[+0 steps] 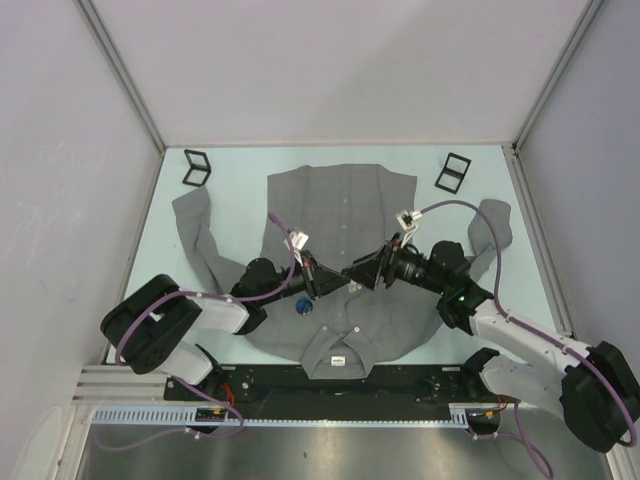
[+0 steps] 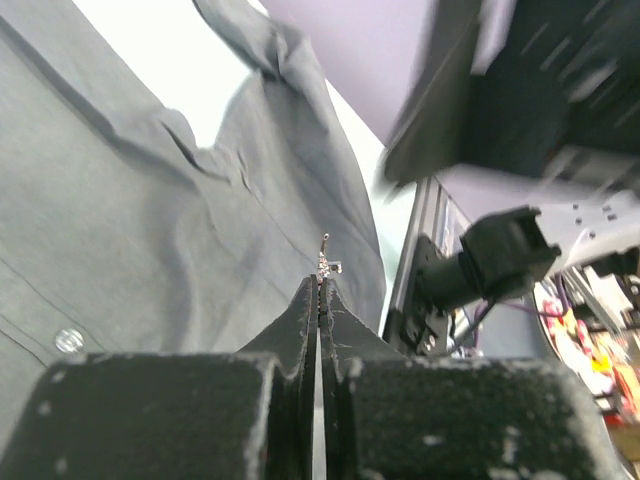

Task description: Remove the brooch from the garment

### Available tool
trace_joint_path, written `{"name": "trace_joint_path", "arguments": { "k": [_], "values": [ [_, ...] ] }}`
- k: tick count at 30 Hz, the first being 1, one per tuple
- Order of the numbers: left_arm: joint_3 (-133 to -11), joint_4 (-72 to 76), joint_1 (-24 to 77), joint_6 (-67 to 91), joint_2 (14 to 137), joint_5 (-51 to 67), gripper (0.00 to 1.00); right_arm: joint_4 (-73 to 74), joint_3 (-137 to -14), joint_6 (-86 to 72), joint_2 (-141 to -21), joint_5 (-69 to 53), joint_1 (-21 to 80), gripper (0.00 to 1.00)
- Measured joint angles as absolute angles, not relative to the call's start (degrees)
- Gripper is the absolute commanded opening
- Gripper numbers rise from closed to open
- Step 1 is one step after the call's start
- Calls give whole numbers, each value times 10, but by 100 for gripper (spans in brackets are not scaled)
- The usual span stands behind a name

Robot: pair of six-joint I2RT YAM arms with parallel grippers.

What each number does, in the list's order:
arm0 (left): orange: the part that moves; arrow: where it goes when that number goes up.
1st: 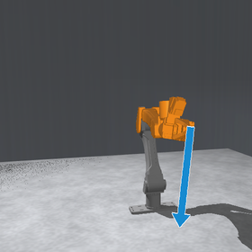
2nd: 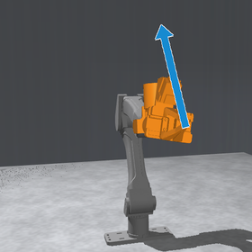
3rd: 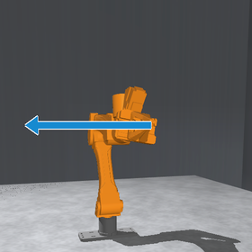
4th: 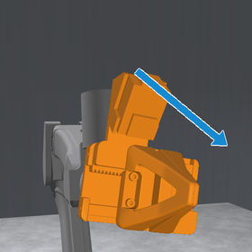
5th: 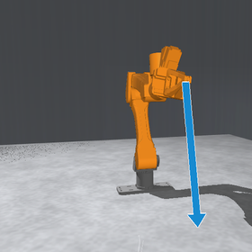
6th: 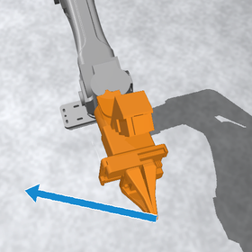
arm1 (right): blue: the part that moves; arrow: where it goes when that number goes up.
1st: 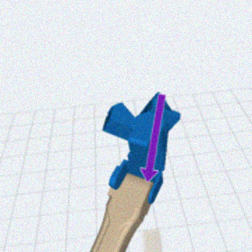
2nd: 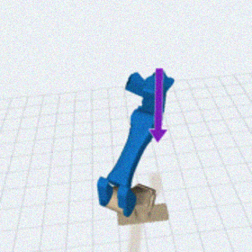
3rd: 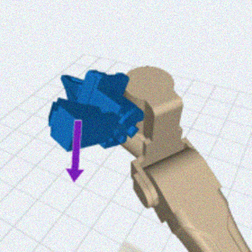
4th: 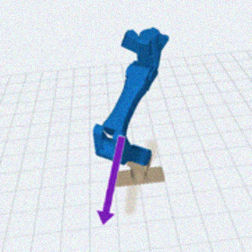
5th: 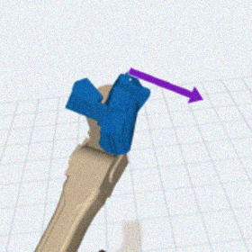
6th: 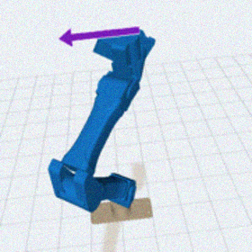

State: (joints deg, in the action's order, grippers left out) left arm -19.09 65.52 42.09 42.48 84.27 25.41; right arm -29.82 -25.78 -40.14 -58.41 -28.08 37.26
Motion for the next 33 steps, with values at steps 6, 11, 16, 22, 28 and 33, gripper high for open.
{"name": "trace_joint_path", "arguments": {
  "k": [6,11,16,22,28,33],
  "values": [
    [-197,643,424,427,862,274,0,-262,-310,-387,-543,-309,355,81],
    [-206,642,423,444,882,286,0,-178,-319,-364,-507,-285,347,82],
    [-206,678,416,483,918,305,0,-62,-316,-331,-496,-235,340,82],
    [-188,724,389,551,978,315,0,-99,-215,-391,-497,-216,368,86],
    [-166,723,379,593,1017,309,0,-169,-176,-442,-535,-163,452,85],
    [-156,724,380,595,1007,295,1,-262,-176,-477,-607,-132,469,84]
  ]
}}
